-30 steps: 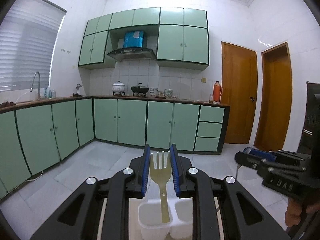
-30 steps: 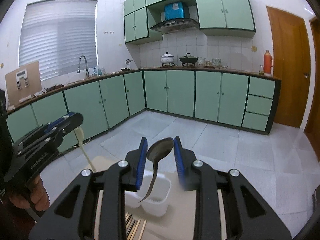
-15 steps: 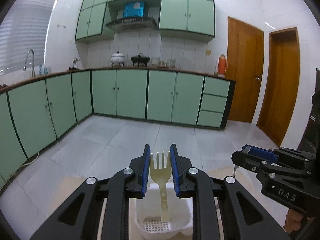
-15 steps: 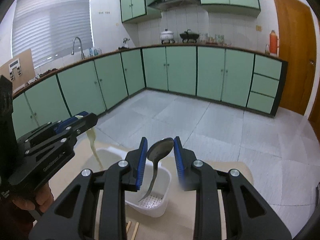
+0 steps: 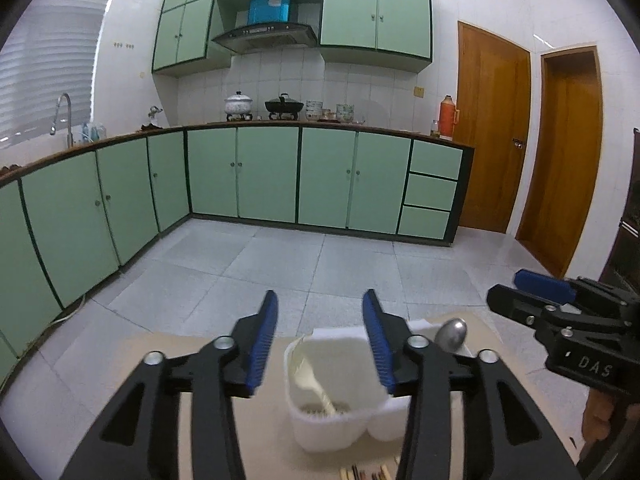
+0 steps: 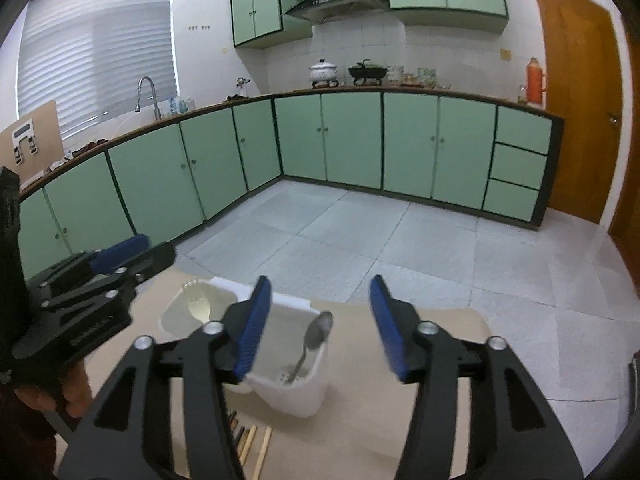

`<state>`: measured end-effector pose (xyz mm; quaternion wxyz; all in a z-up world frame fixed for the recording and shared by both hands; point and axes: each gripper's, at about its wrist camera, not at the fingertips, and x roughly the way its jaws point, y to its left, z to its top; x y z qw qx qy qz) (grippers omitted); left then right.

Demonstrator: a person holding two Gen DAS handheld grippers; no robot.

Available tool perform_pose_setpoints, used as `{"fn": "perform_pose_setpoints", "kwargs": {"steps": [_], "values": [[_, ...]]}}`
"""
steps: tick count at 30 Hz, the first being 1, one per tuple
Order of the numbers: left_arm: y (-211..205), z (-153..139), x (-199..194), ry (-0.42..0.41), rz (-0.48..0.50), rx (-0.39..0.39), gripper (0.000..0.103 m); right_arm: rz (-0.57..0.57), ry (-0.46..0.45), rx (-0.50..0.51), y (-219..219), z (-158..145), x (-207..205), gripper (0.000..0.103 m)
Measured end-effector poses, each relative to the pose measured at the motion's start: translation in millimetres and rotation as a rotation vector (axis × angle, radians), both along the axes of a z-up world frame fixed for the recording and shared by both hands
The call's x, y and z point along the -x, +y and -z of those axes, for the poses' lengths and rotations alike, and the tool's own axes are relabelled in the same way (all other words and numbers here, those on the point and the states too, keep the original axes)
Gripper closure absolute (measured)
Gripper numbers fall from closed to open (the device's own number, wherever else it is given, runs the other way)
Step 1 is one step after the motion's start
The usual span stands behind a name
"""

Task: Organize utensils
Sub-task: 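Move both open tools back to the row of chopsticks, then grasp a red-patterned chopstick with the right tool while the left tool grasps another chopstick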

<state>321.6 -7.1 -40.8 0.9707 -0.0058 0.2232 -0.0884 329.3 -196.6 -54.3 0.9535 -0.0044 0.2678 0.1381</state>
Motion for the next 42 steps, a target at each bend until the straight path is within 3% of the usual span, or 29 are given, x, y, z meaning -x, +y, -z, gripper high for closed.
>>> {"fn": "perform_pose_setpoints", "kwargs": {"steps": [5, 16, 22, 27, 42], "values": [[6, 1, 47, 0.011, -0.013, 0.015, 0.042, 0.037, -0.039, 0.009, -9, 8, 55, 0.025], [15, 65, 161, 0.134, -0.080, -0.003, 0.041, 0.119, 0.053, -0.047, -5, 80, 177, 0.025], [21, 99, 198, 0.208, -0.116, 0.035, 0.041, 0.153, 0.096, -0.020, 7, 119, 222, 0.039], [15, 112, 220, 0.204, -0.114, -0.009, 0.041, 0.151, 0.141, 0.005, 18, 147, 246, 0.052], [8, 123, 242, 0.188, -0.086, -0.023, 0.041, 0.087, 0.191, 0.074, 43, 163, 253, 0.080]]}}
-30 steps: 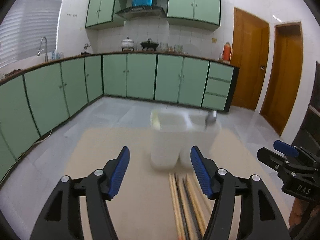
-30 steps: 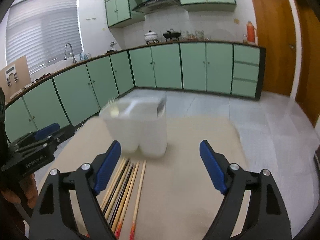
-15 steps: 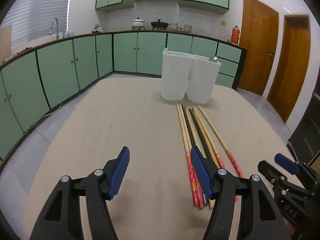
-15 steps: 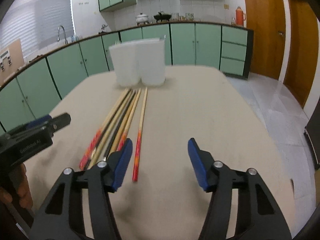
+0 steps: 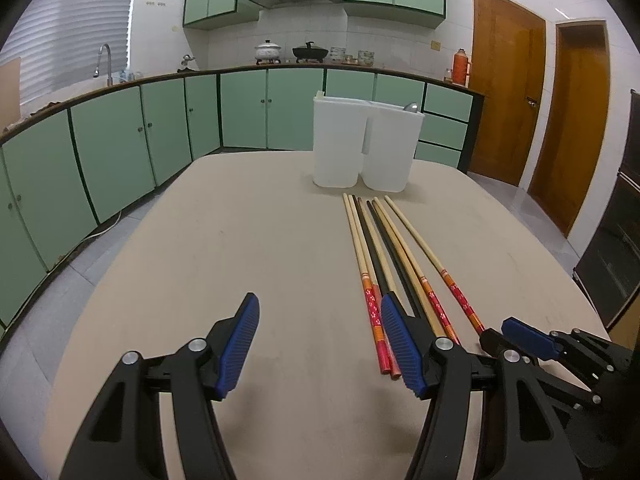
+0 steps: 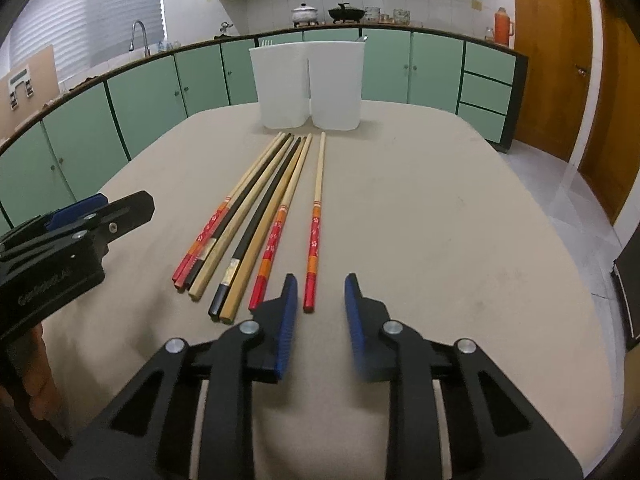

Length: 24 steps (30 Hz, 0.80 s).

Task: Organize utensils
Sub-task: 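Grasp a red-patterned chopstick with the right tool while the left tool grasps another chopstick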

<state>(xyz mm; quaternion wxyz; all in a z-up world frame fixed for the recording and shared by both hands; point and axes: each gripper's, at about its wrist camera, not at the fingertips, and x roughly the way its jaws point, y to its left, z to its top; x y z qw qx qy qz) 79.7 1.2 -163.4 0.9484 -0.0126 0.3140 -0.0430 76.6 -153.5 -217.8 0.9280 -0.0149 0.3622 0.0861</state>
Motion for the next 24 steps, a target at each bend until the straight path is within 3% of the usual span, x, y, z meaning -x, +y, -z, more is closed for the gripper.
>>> {"fn": "perform_pose_setpoints", "kwargs": {"steps": [8, 24], "values": [[-2, 10, -2, 0.054, 0.017, 0.021, 0.041, -0.031, 0.012, 0.039, 9, 5, 0, 0.098], [-12, 27, -6, 0.163, 0.037, -0.040, 0.046, 0.009, 0.023, -0.012, -9, 3, -2, 0.098]]}}
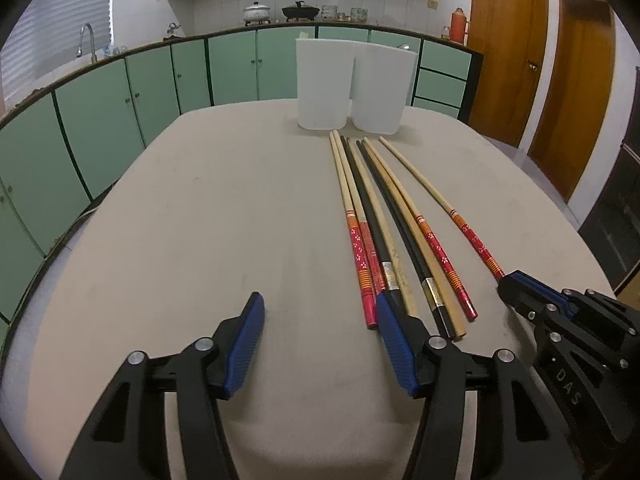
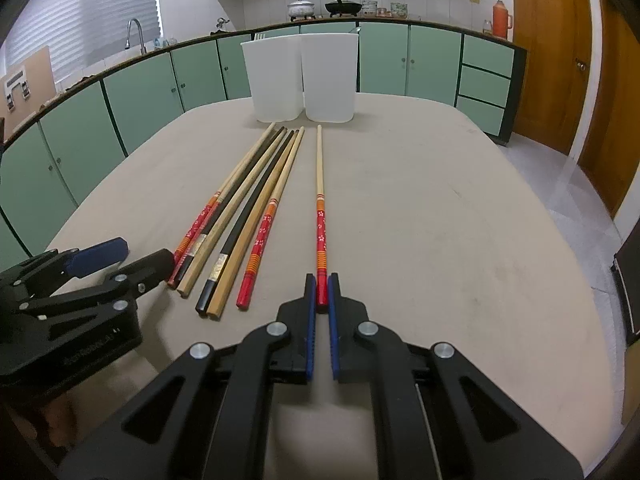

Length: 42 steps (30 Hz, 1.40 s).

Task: Organize utensils
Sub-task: 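Grasp a red-patterned chopstick with the right tool while the left tool grasps another chopstick, then lift both chopsticks, lower them into the white holder and open both tools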

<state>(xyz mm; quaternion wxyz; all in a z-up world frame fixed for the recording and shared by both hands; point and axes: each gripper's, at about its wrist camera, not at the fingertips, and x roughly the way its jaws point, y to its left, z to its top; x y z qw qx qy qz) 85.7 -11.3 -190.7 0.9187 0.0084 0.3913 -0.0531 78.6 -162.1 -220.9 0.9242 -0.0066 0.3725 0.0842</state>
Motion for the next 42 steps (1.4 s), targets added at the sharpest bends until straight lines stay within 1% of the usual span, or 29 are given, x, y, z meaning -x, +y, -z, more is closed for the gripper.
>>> {"fn": "perform_pose_setpoints", "kwargs": {"steps": [5, 8, 10, 11, 13, 14, 15, 16, 20, 23, 28, 32, 38, 42], "values": [[-2, 1, 0, 0.010, -0.003, -0.010, 0.049, -0.002, 0.000, -0.010, -1, 1, 1, 0.098], [-4, 1, -1, 0.008, -0.007, -0.007, 0.056, -0.007, 0.001, -0.008, 1, 1, 0, 0.098], [-4, 1, -1, 0.005, -0.008, 0.001, 0.066, -0.007, 0.005, -0.004, 1, 2, -1, 0.098], [-5, 1, -1, 0.003, -0.008, 0.001, 0.069, -0.008, 0.007, -0.005, 1, 2, -1, 0.097], [-4, 1, -2, -0.004, -0.013, 0.008, 0.084, -0.006, 0.017, -0.023, -1, 2, -3, 0.097], [-4, 1, -2, -0.005, -0.016, 0.012, 0.088, -0.005, 0.022, -0.033, -2, 2, -4, 0.097], [-3, 1, -3, -0.005, -0.018, 0.024, 0.095, -0.006, 0.025, -0.038, -3, 2, -4, 0.098], [-2, 1, -3, -0.003, -0.019, 0.030, 0.097, -0.007, 0.025, -0.038, -3, 2, -5, 0.098], [-2, -1, -4, -0.002, -0.024, 0.042, 0.097, -0.007, 0.019, -0.040, -4, 0, -4, 0.098], [-1, -4, -4, -0.007, -0.030, 0.048, 0.097, -0.002, -0.013, -0.034, -4, -5, -1, 0.098], [-2, -21, -1, -0.052, -0.024, 0.034, 0.097, -0.006, -0.076, -0.019, -5, -25, 3, 0.098], [-3, -42, 2, -0.106, -0.010, 0.012, 0.097, -0.003, -0.114, -0.026, -8, -42, 3, 0.098], [2, -76, 3, -0.184, -0.008, 0.034, 0.097, -0.008, -0.189, -0.036, -13, -75, 1, 0.098], [6, -108, -3, -0.258, -0.009, 0.049, 0.097, -0.020, -0.236, -0.059, -18, -101, -5, 0.098]]}}
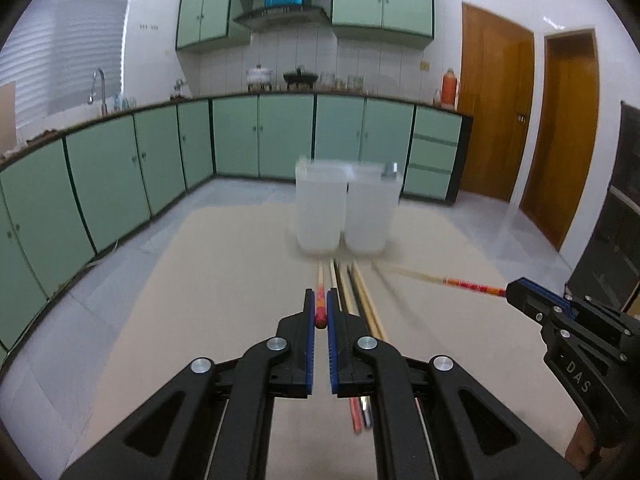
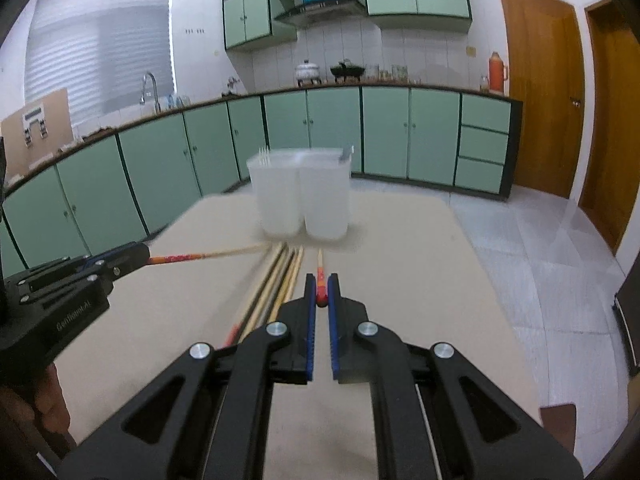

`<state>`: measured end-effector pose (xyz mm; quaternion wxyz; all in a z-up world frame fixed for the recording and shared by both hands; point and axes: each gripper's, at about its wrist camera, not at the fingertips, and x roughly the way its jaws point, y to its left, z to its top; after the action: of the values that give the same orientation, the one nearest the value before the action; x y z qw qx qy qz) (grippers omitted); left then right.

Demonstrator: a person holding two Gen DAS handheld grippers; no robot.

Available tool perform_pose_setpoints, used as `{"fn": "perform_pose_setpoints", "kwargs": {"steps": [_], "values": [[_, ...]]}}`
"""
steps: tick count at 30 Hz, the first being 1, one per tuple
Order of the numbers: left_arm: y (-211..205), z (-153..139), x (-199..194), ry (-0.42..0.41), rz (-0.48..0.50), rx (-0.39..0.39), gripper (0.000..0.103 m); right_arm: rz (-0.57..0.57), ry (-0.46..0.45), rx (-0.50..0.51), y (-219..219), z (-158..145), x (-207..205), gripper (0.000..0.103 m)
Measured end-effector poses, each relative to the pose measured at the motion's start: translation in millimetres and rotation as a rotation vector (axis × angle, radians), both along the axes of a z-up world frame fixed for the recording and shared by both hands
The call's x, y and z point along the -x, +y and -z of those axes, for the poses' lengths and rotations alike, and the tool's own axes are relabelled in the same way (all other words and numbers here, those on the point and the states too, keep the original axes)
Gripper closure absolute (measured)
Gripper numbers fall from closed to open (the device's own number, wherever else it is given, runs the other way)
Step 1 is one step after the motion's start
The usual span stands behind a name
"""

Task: Organize utensils
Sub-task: 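Lift both chopsticks, lower them into the white holder and open both tools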

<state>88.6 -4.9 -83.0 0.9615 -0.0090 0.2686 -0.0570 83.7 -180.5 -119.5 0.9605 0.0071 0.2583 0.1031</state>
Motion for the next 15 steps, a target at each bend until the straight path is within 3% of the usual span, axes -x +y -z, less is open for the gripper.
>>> {"fn": "perform_pose_setpoints", "kwargs": {"steps": [6, 15], "values": [[5, -42, -13, -0.087, 0.014, 0.036, 0.097, -0.028, -0.041, -0.046, -10, -40, -17, 0.098], [6, -78, -33, -0.144, 0.050, 0.079, 0.097, -0.059, -0.071, -0.061, -20, -94, -46, 0.098]]}}
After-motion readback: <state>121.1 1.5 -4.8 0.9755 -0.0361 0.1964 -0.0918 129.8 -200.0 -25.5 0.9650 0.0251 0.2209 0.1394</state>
